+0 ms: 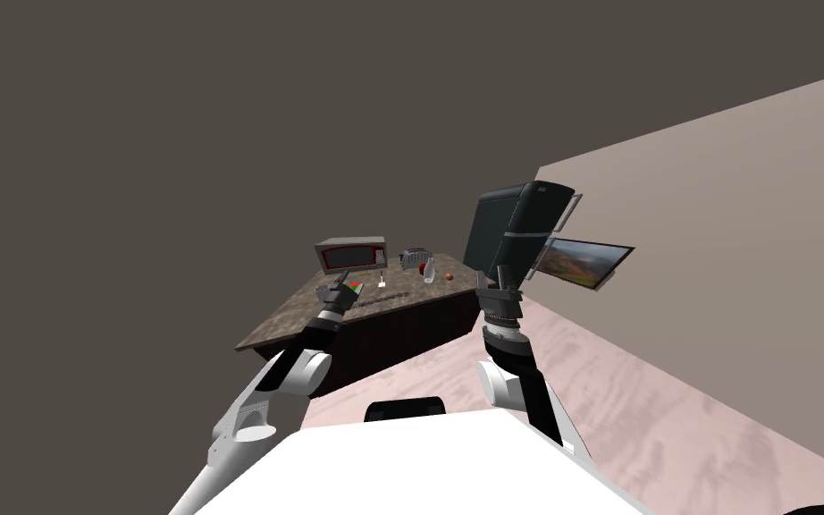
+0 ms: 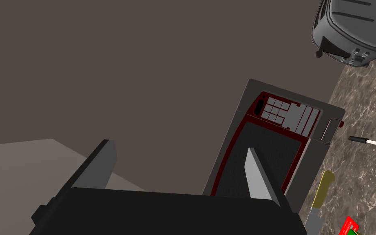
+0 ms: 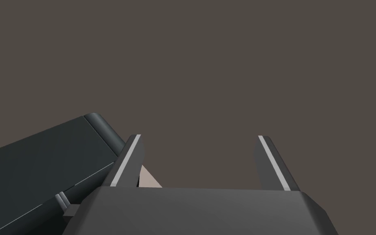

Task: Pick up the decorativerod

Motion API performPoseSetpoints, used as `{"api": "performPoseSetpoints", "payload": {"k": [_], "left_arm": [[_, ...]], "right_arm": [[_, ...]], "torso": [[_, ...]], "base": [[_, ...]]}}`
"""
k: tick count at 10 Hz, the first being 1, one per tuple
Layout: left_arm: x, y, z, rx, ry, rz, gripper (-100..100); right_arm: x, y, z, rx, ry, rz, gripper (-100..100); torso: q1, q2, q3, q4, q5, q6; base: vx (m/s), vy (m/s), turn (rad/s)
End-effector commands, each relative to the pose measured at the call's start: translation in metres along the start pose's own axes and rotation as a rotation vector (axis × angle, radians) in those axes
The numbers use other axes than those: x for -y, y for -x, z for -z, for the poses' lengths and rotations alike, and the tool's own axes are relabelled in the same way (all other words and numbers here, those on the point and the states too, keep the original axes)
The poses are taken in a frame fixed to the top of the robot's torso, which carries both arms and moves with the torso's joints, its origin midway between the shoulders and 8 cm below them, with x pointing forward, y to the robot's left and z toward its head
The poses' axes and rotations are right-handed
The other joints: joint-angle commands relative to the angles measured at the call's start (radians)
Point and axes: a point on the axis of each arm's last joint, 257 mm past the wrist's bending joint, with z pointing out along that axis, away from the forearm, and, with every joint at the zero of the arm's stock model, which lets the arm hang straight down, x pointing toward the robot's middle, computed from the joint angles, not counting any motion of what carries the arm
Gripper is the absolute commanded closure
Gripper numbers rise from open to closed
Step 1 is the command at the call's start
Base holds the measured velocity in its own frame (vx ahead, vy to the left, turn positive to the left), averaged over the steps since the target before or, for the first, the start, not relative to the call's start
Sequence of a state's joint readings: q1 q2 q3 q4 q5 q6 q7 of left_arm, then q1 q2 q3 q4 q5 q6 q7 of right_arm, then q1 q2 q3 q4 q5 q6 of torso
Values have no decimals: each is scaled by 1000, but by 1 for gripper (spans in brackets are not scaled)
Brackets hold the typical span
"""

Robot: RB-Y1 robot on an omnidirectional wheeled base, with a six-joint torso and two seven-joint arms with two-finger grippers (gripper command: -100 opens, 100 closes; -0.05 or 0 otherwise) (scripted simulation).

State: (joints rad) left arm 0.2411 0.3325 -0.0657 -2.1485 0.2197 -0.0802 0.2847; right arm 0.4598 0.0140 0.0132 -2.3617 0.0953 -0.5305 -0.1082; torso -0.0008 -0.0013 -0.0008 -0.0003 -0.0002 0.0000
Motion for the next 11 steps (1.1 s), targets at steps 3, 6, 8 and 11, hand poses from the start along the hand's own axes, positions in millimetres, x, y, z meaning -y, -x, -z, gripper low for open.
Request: {"api": "performPoseSetpoints", "payload": {"k": [3, 6, 8, 11], "left_arm": [[-27, 6, -7, 3, 107, 57, -100], [-43, 9, -10, 5, 174, 91, -100], [-59, 12, -12, 10, 242, 124, -100], [-81, 19, -16, 17, 343, 184, -100]], "right_arm": [[0, 0, 0, 0, 0, 0, 0], [0, 0, 0, 0, 0, 0, 0], [0, 0, 0, 0, 0, 0, 0], [0, 0, 0, 0, 0, 0, 0]], "torso": [[0, 0, 0, 0, 0, 0], [0, 0, 0, 0, 0, 0], [0, 0, 0, 0, 0, 0], [0, 0, 0, 0, 0, -1]], "base": [[16, -7, -83], [15, -9, -52], [17, -10, -81], [26, -16, -92]]}}
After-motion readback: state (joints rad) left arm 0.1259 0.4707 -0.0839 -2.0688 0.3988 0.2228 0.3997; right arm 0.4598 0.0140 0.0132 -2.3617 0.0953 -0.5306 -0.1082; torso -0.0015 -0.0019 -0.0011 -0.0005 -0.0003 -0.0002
